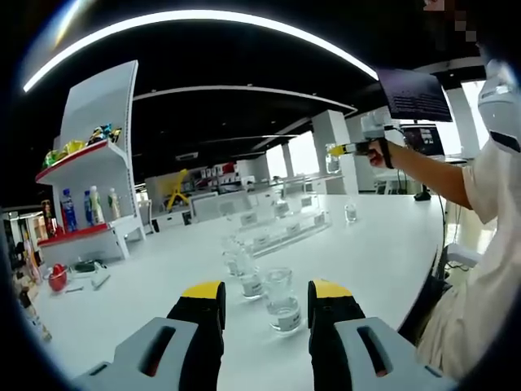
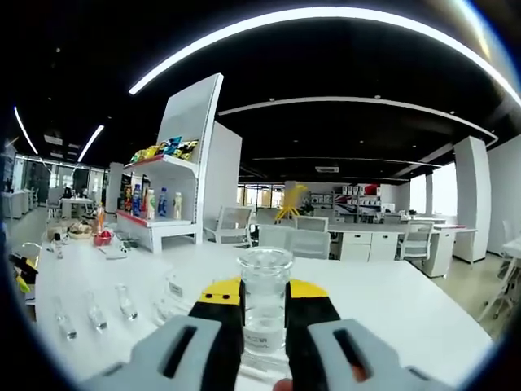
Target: Identify the label on the chemical reagent bottle, grasp the chemical reagent bottle, and place it in the designated position on the reagent rack
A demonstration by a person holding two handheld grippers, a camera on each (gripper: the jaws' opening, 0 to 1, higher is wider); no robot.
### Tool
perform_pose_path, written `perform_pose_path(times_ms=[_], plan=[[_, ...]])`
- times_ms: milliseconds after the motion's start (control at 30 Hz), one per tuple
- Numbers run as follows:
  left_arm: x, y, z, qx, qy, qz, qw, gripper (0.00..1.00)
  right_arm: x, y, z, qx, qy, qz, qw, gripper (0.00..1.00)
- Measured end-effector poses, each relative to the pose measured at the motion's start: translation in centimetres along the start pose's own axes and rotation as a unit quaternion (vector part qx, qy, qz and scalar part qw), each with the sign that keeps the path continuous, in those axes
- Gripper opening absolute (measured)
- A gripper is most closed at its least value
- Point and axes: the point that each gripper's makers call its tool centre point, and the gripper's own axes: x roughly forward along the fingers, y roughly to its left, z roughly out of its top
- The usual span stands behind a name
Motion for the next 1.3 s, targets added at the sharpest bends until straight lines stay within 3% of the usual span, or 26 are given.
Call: perform_pose_path(times_ms=[533, 967, 1300], plan=[[-0.3, 0.2, 0.6, -0.005, -0.012, -0.002, 0.9999, 0.41, 2.9, -0.5, 0.8, -0.002, -0.006, -0.006, 1.0000, 0.18], [0.0, -1.2, 1.8, -0.002, -0.022, -0.023, 0.9995, 0.41, 5.7, 0.2, 0.1, 0.000, 0.001, 0.000, 1.0000, 0.18], [0.1, -1.0, 2.0, -0.001, -0.021, -0.020, 0.9996, 0.41, 7.7, 0.6, 0.0, -0.012, 0.007, 0.003, 0.9999, 0.18]])
